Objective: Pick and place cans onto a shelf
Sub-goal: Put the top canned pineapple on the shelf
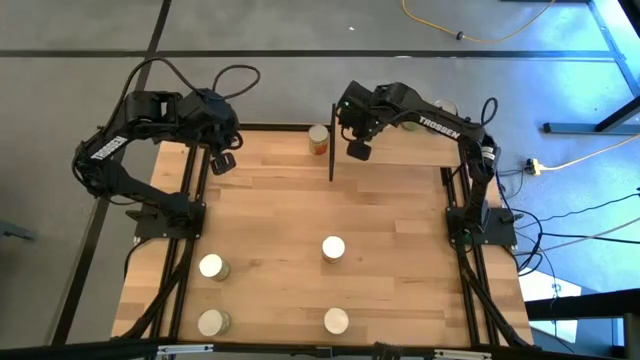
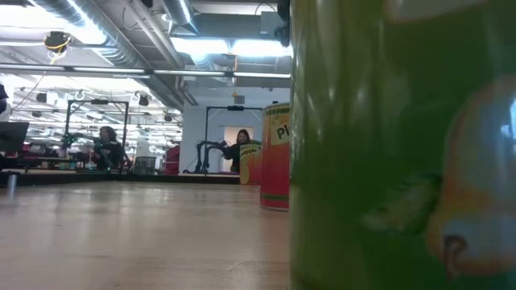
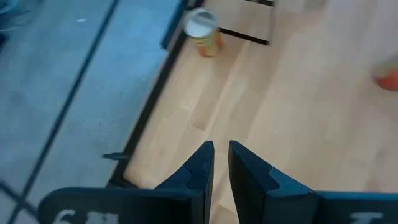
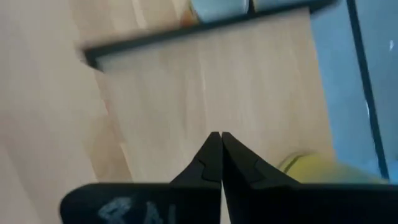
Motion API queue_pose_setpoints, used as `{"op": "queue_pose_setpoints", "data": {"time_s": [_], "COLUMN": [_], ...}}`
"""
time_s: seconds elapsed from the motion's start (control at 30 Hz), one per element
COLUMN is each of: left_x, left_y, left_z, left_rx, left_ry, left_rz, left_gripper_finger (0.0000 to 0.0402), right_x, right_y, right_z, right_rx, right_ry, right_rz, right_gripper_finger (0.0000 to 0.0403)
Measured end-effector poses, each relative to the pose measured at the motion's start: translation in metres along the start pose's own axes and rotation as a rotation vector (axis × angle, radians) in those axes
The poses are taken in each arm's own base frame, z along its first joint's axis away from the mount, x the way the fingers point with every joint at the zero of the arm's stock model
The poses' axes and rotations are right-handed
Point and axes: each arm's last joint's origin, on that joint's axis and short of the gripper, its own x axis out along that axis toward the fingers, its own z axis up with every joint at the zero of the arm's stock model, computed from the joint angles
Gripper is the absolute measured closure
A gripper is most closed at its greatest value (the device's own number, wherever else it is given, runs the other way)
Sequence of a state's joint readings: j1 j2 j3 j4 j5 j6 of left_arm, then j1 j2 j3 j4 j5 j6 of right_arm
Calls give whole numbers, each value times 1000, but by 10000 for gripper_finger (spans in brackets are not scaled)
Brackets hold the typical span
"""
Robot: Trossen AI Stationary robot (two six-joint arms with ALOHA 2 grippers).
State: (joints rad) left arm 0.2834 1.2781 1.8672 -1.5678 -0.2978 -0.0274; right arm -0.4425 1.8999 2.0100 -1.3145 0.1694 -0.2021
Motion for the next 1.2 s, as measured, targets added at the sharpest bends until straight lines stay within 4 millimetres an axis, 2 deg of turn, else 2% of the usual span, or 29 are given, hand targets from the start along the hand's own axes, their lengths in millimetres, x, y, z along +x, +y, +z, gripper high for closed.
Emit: {"op": "queue_pose_setpoints", "data": {"time_s": [0.17, 0.37, 0.53, 0.73, 0.97, 1.2], "left_x": [1, 16, 45, 89, 138, 176], "left_y": [1, 5, 13, 24, 25, 21], "left_z": [3, 14, 31, 54, 68, 74], "left_rx": [-19, -29, -30, -10, -12, 27], "left_ry": [-14, 1, 45, 80, 165, 249], "left_rz": [54, 47, 47, 67, -32, -52], "left_gripper_finger": [360, 360, 360, 359, 398, 366], "right_x": [-41, -89, -113, -137, -166, -184], "right_y": [7, 6, 5, 2, -1, -3], "right_z": [10, 14, 5, -10, -29, -44], "right_rx": [-35, -35, -43, 0, 51, 74], "right_ry": [-115, -272, -363, -402, -472, -520], "right_rz": [-3, -20, -37, -64, -68, -72], "right_gripper_finger": [402, 402, 402, 402, 402, 402]}}
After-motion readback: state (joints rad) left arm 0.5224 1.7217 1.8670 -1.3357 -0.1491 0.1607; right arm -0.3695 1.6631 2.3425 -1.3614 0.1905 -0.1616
